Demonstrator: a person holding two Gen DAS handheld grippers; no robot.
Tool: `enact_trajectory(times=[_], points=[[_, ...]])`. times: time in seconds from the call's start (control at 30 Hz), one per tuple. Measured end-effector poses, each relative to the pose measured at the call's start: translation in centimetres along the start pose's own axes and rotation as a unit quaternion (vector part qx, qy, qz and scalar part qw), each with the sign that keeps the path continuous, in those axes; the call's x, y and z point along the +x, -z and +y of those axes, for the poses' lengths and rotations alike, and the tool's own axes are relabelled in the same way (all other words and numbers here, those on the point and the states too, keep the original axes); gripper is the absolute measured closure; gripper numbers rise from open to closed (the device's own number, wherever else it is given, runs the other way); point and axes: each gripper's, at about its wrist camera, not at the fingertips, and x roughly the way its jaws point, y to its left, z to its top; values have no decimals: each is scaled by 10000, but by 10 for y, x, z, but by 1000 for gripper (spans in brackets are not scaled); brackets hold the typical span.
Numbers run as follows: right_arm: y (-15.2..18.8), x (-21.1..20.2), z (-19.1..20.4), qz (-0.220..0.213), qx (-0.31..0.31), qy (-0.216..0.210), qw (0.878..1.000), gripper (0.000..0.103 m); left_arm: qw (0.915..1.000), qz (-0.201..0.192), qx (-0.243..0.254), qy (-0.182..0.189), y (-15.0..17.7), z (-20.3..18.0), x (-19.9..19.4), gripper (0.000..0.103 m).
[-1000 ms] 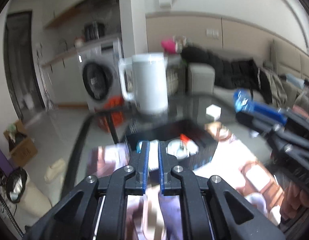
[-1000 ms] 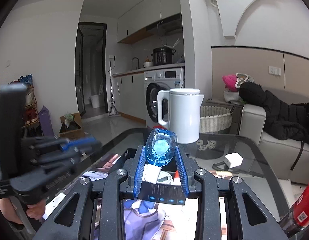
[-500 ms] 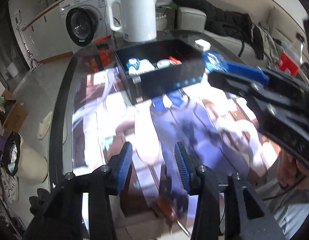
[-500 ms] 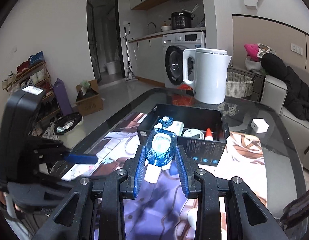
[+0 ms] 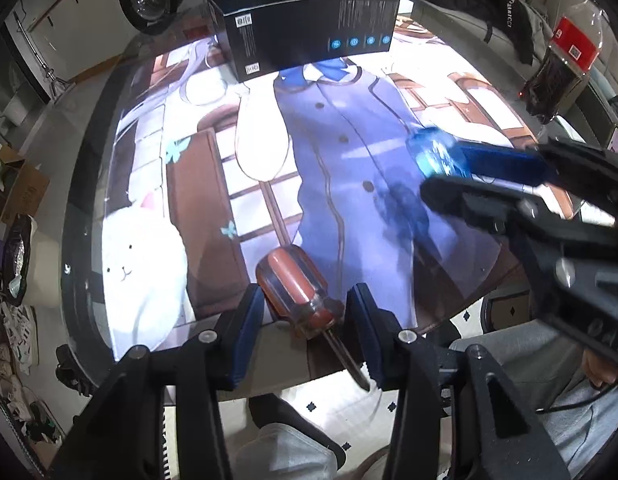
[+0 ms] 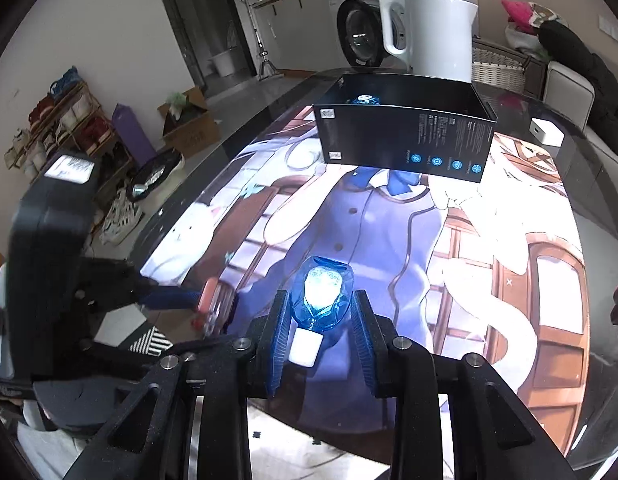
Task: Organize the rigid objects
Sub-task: 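Lift the screwdriver with the left gripper while the right lifts the blue faceted bottle, then lower the screwdriver and blue faceted bottle into the black box and open both grippers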
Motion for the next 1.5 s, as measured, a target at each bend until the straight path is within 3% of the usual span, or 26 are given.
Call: enact_trajectory(times=[0.1, 0.37, 0.57, 0.7, 0.93, 1.07, 1.17, 1.27, 1.5], points=[[5, -3, 4, 15, -65, 32, 10000, 72, 10000, -4, -19, 93, -4, 0, -1, 78], [3, -8, 0, 3, -109, 119, 9999, 72, 9998, -134, 142, 16, -14, -4, 0, 78], [-8, -22, -5, -295, 2, 108, 9995, 72, 9963, -852, 103, -33, -26, -2, -32, 78], [-25, -42, -3, -783, -89, 226, 9966, 72, 9850, -1724, -40, -88, -42, 0, -68, 78], [-48, -85, -4, -1871, -319, 525, 9804, 72, 9481, -3168, -265, -105, -67, 1, -128, 78], [-54, -110, -4, -2596, -568, 704, 9615, 72, 9218, -3853, -188, -382, -73, -5, -144, 78], [-55, -120, 0, -3013, -894, 968, 9444, 72, 9056, -4220, -261, -351, -75, -2, -149, 78], [-61, -124, -6, -3127, -836, 956, 9413, 72, 9018, -4297, -199, -420, -80, -2, -146, 78], [-79, -112, -18, -3066, -615, 864, 9459, 72, 9069, -4192, -240, -347, -96, 4, -132, 78]])
